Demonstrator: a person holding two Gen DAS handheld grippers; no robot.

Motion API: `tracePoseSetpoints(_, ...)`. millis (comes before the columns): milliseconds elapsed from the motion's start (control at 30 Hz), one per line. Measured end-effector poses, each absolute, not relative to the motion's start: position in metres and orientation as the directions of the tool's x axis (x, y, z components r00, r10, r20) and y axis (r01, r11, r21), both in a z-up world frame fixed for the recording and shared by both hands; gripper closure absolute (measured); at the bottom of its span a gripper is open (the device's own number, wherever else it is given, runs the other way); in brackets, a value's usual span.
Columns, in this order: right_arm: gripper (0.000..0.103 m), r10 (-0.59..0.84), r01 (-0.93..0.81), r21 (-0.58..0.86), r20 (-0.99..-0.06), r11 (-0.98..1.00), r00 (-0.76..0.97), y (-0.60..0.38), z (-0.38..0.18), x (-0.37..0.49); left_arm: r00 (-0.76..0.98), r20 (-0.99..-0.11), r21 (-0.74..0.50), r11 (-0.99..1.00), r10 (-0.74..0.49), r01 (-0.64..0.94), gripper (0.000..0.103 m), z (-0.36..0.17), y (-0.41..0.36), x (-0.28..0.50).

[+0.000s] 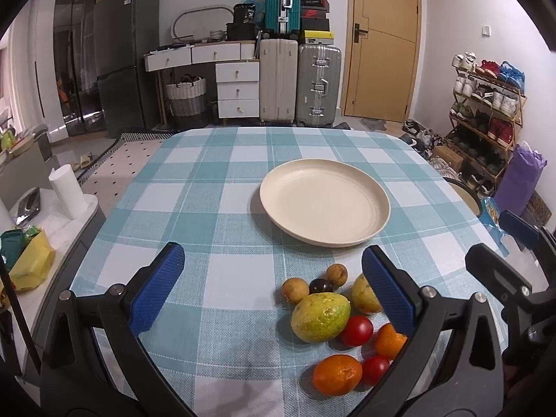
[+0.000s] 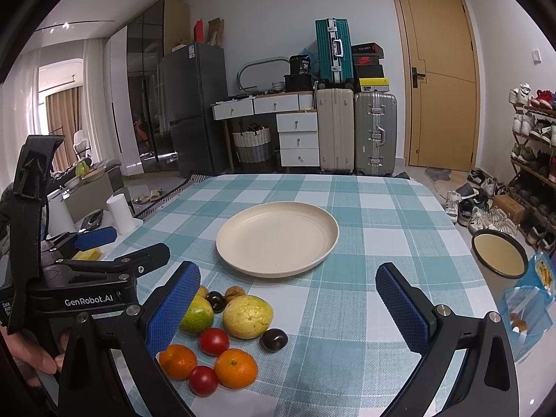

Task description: Organize fruits

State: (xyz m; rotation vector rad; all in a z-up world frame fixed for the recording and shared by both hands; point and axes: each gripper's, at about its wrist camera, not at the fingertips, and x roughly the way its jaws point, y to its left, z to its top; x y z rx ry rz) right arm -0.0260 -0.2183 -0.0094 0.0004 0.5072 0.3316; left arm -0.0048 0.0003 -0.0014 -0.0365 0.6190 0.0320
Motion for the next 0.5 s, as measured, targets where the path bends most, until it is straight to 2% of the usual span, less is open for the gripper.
tracePoseSetpoints(500,0.0,0.32,-0.319,0.084,-0.468,0.944,0.824,-0.219,-0.0081,-0.0269,0.804,-0.595,-0.024,0.999,0.02,-0.042,0.001,-0.0026,-0.0009,-0.0019)
